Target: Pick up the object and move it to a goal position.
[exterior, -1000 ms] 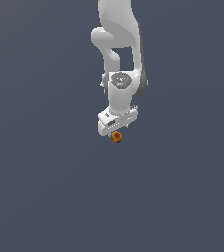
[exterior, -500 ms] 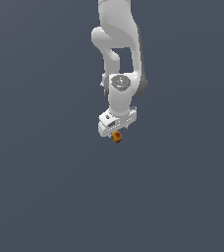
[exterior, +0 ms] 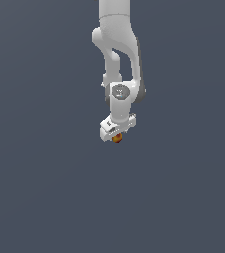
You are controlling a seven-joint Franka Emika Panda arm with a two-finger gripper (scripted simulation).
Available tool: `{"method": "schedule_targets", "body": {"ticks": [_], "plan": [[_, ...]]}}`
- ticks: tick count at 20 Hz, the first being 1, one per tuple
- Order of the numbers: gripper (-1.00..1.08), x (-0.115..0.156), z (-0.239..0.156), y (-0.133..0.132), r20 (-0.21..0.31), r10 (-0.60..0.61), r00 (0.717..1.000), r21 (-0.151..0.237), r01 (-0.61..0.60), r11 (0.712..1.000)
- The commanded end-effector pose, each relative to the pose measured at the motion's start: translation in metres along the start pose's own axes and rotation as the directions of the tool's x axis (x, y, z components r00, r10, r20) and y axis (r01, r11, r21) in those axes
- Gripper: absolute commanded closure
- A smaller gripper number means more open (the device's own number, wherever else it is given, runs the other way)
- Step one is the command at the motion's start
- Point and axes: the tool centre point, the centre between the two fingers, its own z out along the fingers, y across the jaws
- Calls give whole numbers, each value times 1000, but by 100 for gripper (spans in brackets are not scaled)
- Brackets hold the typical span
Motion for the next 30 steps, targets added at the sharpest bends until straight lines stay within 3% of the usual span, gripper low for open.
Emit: {"method": "schedule_targets", "body": {"ticks": [1,2,3,18,30], "plan": [[-92,0,4,0,-1,0,1000,-1,0,1000],[-92,0,4,0,-1,0,1000,-1,0,1000],[108,0,4,0,-1,0,1000,-1,0,1000],[108,2,-4,1,-2,0,1000,-1,0,1000],[108,14,-80,6,-1,-1,1000,-1,1,1000]]}}
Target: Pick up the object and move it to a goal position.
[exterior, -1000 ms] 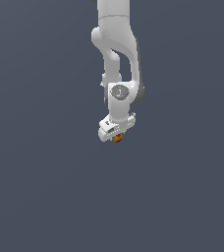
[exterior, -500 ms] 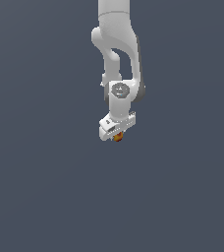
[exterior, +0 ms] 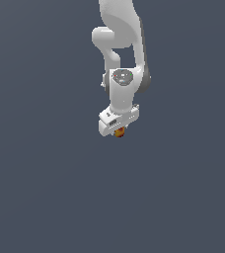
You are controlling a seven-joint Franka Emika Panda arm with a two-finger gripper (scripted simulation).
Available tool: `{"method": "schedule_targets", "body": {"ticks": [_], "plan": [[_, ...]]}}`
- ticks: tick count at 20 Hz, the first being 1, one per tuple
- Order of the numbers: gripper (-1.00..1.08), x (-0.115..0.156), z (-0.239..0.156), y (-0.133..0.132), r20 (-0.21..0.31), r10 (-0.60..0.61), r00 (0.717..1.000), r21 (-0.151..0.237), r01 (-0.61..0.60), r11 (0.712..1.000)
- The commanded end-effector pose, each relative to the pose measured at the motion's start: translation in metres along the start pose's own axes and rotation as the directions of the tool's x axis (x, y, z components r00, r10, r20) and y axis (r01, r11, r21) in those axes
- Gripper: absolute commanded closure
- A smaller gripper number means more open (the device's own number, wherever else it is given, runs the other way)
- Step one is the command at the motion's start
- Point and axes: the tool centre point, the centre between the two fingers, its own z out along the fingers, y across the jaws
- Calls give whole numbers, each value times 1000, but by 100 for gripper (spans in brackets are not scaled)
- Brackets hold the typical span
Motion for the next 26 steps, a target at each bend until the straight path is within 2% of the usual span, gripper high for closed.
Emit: {"method": "schedule_targets", "body": {"ticks": [1,8,14,20,26], "plan": [[108,4,-24,2,-1,0,1000,-1,0,1000],[108,17,-93,6,-2,-1,1000,0,1,1000],[108,25,-135,10,-1,0,1000,0,0,1000],[108,31,-159,13,-1,0,1000,0,0,1000],[108,33,-163,14,-1,0,1000,-1,0,1000]]}}
